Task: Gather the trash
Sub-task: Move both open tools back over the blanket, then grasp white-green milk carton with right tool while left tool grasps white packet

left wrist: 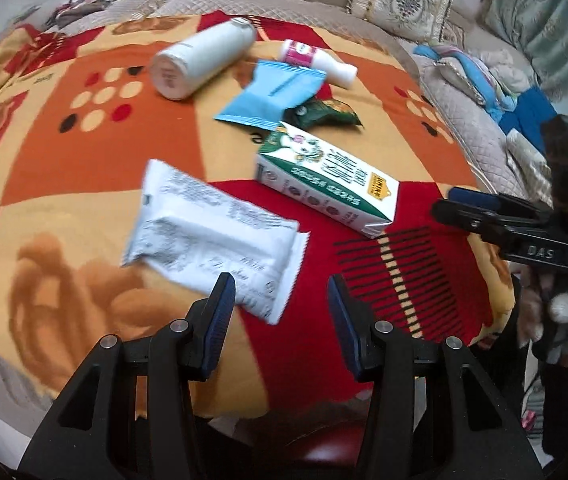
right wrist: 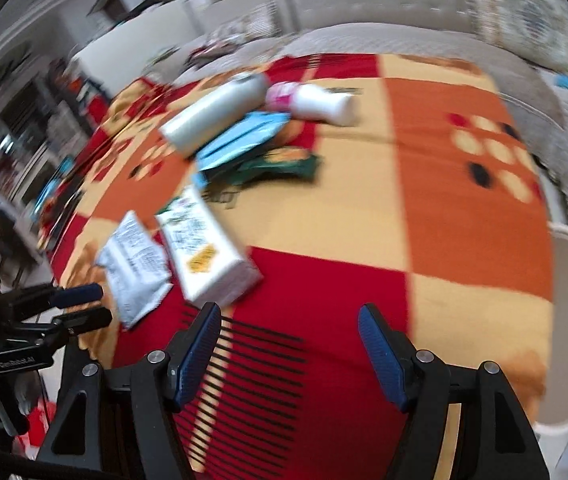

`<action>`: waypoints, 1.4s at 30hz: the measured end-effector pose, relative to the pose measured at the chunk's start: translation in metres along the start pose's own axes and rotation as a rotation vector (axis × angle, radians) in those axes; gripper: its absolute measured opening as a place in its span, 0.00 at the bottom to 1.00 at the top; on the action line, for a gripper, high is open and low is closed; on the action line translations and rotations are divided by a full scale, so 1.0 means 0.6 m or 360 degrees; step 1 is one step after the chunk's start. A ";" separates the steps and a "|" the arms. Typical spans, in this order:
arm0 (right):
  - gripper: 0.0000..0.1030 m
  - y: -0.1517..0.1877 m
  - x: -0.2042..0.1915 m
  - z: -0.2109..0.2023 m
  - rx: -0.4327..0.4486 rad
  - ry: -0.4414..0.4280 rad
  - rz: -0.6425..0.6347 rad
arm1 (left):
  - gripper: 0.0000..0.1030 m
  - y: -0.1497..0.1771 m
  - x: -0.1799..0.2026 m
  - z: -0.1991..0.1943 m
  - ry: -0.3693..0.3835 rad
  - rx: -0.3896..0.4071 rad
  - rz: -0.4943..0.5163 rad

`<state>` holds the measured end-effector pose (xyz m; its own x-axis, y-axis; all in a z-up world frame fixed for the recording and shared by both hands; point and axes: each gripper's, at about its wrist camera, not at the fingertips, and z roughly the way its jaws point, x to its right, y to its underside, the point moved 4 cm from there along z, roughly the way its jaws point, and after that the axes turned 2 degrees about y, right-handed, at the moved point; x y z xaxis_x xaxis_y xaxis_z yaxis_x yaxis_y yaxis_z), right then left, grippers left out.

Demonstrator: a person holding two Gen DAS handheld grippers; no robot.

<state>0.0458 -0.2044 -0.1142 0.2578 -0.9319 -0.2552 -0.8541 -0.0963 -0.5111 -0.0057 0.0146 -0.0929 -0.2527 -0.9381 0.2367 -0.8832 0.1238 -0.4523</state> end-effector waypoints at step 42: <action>0.70 -0.039 -0.029 0.065 -0.0044 0.0084 -0.0088 | 0.55 -0.114 -0.080 0.080 -0.0090 0.0177 -0.0512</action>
<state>0.0789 -0.1722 -0.1298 0.2811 -0.9420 -0.1832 -0.8515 -0.1568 -0.5004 0.0859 0.0359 -0.1146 0.0570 -0.9403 0.3356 -0.8650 -0.2144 -0.4537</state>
